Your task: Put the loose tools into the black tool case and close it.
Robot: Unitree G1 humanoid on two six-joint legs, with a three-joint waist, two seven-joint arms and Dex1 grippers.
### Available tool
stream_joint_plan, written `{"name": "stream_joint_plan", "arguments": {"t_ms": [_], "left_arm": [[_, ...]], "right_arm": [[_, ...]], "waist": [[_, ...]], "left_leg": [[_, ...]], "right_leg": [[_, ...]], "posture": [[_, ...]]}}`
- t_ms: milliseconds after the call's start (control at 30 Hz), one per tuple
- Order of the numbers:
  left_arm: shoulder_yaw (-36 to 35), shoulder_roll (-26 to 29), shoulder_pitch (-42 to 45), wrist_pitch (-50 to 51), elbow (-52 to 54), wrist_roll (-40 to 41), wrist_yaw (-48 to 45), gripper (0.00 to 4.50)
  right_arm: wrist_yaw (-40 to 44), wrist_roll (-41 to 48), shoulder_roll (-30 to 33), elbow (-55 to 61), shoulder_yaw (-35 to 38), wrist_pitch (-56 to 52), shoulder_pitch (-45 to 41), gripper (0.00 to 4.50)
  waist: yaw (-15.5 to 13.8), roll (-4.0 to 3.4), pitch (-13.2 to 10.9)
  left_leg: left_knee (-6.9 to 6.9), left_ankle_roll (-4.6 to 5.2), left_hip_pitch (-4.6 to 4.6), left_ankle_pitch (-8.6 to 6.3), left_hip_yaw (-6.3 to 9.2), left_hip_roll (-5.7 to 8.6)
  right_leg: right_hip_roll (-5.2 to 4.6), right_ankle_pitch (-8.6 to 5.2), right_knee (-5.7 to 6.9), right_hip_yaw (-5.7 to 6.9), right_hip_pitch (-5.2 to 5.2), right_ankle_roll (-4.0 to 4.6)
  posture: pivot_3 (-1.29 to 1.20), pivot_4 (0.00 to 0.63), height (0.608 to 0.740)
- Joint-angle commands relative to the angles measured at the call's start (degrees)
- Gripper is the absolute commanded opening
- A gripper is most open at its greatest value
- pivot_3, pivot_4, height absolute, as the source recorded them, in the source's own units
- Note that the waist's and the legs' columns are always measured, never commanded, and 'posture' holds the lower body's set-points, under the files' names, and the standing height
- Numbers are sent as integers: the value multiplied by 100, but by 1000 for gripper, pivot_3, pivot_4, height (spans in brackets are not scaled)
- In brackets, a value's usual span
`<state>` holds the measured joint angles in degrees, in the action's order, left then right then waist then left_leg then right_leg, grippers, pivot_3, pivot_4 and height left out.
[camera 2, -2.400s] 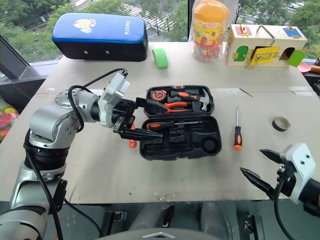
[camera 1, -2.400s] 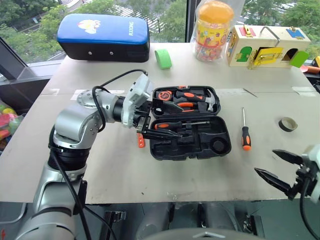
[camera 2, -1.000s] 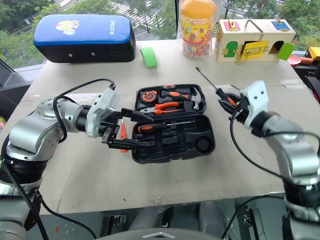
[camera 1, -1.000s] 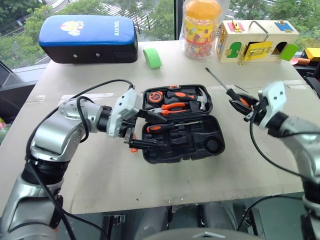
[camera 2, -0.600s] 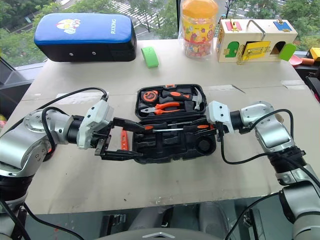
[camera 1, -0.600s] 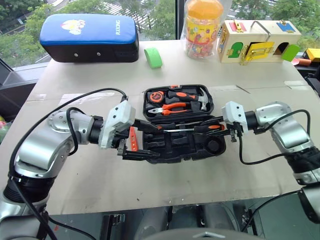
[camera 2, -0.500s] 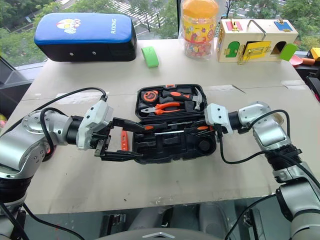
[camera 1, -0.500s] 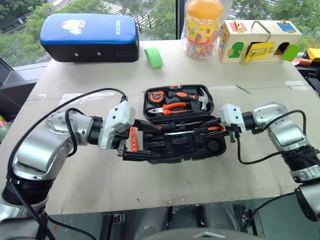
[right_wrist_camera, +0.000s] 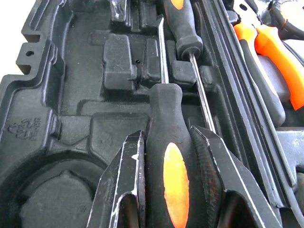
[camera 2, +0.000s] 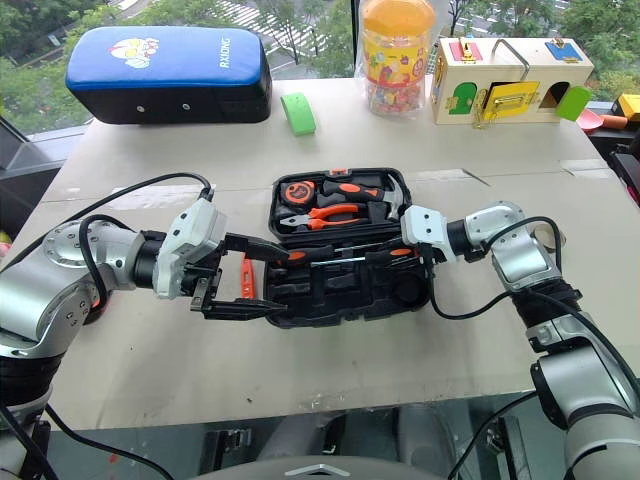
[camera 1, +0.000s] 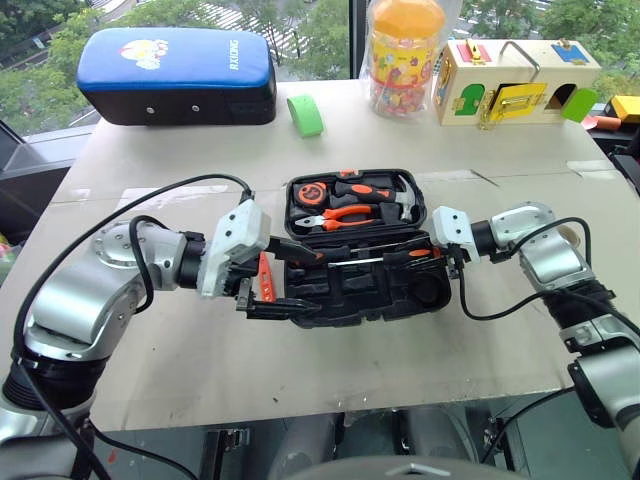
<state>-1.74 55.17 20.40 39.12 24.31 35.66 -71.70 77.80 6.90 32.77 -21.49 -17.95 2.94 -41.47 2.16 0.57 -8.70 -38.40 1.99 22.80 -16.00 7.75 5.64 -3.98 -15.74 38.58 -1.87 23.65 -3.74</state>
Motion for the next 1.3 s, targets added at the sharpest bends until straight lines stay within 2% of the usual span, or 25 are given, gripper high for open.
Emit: {"name": "stream_joint_plan", "arguments": {"t_ms": [33,100,300,433,500,567,700,800,1100,1300], "left_arm": [[-88,47,36,-111,129,28,33,4500],[-83,46,37,-121,129,30,51,4500],[-83,53,38,-149,98,29,83,4500],[-85,53,34,-169,58,14,84,4500],[-69,40,42,-179,38,0,90,4500],[-50,25,58,-182,28,-9,98,4500],[-25,6,102,-181,4,-14,104,4500],[-14,-1,112,-183,-9,-25,103,4500],[9,-26,159,-165,-63,-65,118,4500],[-196,3,-35,-98,-63,-32,283,4500]], "right_arm": [[-10,-99,-28,-103,59,174,-88,1053],[-22,-115,-56,-179,64,224,-106,2042],[-108,331,-273,129,355,-397,-217,4466],[-223,551,-402,411,465,-850,-205,4466],[-318,569,-496,506,471,-998,-163,3885],[-381,536,-560,541,445,-1018,-107,3104],[-496,394,-700,512,327,-910,-6,1147],[-579,261,-799,396,233,-866,47,28],[-741,-842,-660,-477,-469,155,262,28],[-683,-43,-922,-39,90,-319,145,28]], "waist": [[0,0,0],[-1,0,0],[4,0,0],[5,0,0],[3,0,0],[4,0,0],[2,0,0],[8,0,0],[12,7,11],[10,15,16]], "left_leg": [[0,0,0,0,0,0],[0,0,0,0,0,0],[0,0,0,0,0,0],[1,0,0,0,0,0],[1,0,0,0,0,0],[0,0,0,0,0,0],[1,0,0,0,0,0],[1,0,0,0,0,0],[-1,-1,-7,0,-1,1],[-7,-3,-18,2,-1,1]], "right_leg": [[0,0,0,0,0,0],[0,0,0,0,0,0],[0,0,1,0,0,0],[0,0,1,0,1,0],[0,0,2,-1,1,0],[0,0,1,0,1,0],[0,0,2,0,1,0],[0,0,2,0,1,0],[1,0,8,1,3,0],[1,0,20,-2,-4,0]], "posture": [[0,150,735],[0,150,735],[0,150,735],[0,150,735],[0,150,735],[0,150,735],[0,150,735],[0,150,735],[0,150,735],[0,150,735]]}}
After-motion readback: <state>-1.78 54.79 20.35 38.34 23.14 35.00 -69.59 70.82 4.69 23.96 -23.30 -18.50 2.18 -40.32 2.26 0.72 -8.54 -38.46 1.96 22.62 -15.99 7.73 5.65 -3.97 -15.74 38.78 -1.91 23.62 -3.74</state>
